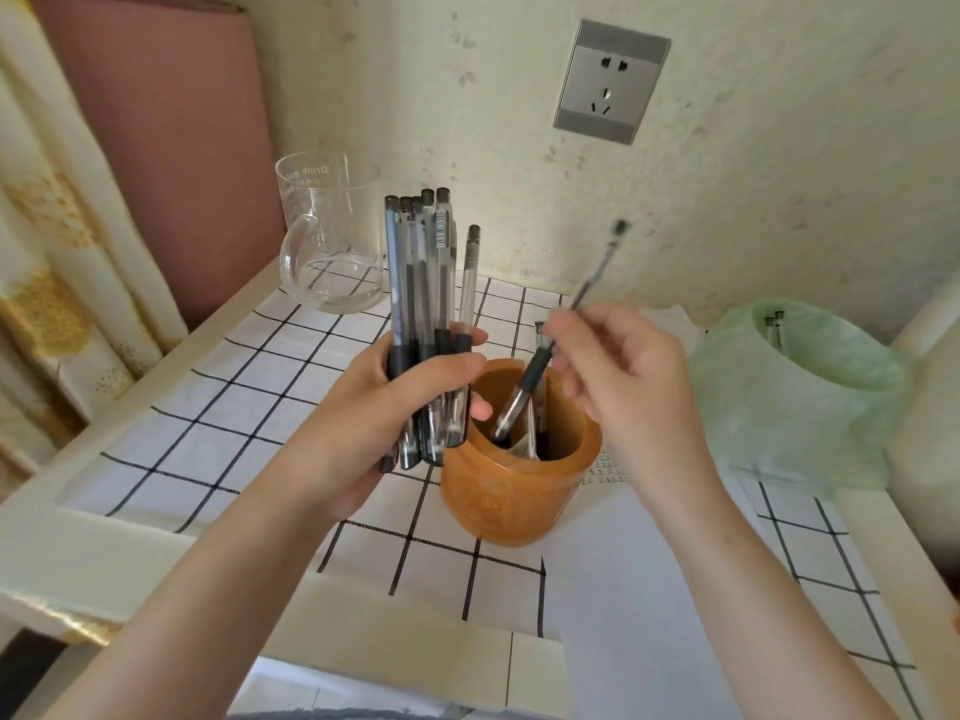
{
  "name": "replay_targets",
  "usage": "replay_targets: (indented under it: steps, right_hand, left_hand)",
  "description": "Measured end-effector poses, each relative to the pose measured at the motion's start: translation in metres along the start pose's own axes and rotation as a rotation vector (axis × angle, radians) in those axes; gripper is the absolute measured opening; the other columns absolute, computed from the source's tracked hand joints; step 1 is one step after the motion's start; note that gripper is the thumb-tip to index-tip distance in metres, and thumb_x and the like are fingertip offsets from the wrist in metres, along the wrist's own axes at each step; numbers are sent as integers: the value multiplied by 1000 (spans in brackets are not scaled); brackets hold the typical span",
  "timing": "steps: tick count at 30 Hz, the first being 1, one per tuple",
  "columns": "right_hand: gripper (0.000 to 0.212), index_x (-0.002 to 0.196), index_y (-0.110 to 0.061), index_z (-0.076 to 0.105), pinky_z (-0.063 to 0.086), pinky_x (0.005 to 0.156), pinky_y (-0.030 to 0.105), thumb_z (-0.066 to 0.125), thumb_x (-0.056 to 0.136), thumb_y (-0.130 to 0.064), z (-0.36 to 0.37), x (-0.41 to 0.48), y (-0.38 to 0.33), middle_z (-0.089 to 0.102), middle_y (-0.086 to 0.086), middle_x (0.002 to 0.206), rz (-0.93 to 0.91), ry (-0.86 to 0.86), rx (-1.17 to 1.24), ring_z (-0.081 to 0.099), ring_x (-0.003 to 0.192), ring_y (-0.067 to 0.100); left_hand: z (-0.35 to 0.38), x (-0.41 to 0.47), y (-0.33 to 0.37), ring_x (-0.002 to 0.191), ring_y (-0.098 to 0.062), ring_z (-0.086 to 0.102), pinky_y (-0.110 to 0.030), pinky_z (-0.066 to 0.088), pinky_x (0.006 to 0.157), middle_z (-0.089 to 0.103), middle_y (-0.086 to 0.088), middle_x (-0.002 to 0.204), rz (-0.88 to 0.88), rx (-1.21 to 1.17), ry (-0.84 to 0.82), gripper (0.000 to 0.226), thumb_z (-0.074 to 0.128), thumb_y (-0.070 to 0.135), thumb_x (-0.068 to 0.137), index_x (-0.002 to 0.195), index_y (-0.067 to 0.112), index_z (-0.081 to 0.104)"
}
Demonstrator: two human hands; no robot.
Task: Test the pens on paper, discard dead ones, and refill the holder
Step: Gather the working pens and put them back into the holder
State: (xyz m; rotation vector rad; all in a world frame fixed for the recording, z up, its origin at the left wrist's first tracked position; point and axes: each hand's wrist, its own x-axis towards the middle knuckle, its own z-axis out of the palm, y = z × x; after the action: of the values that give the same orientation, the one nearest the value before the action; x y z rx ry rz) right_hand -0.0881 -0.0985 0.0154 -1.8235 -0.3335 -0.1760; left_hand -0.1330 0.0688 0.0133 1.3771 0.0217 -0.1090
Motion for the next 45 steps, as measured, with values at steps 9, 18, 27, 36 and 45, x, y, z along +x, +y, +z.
replay_targets:
  steps: [9, 18, 27, 36, 45]
  right_hand:
    - [20, 99, -19, 65, 40, 54, 22, 63, 87, -35, 8, -7, -4, 59, -4, 60, -41, 51, -47, 50, 50, 7]
    - [13, 84, -12, 67, 34, 46, 7, 60, 90, -22, 11, -9, -16, 51, -16, 47, 0, -56, 172, 47, 42, 0]
    - [18, 78, -16, 59, 34, 43, 13, 55, 94, -23, -1, 2, -8, 52, -5, 56, -4, -15, 127, 44, 45, 8]
    - [45, 122, -22, 47, 43, 62, 19, 70, 84, -22, 8, -2, -1, 57, -9, 55, -85, 27, -64, 52, 51, 3]
    - [19, 91, -15, 67, 39, 51, 15, 65, 85, -32, 17, -10, -11, 59, -8, 56, -76, -64, 85, 51, 50, 3]
  left_hand:
    - [5, -2, 2, 82, -16, 71, -24, 56, 64, 73, -10, 93, 23, 11, -24, 47, 68, 26, 63, 109, 16, 62]
    - [8, -3, 0, 73, -16, 71, -19, 52, 57, 74, -8, 81, 34, 55, -76, 30, 64, 20, 73, 102, 11, 66]
    - [0, 1, -3, 66, -11, 65, -20, 49, 50, 74, -4, 86, 44, -3, 33, 15, 53, 15, 88, 99, 12, 63]
    - [0, 3, -6, 56, -14, 57, -21, 48, 51, 68, -4, 69, 19, 11, 9, 35, 59, 25, 78, 107, 6, 61]
    - [0, 2, -4, 76, -16, 69, -24, 55, 58, 72, -9, 82, 52, 56, -58, 36, 68, 26, 77, 107, 7, 62]
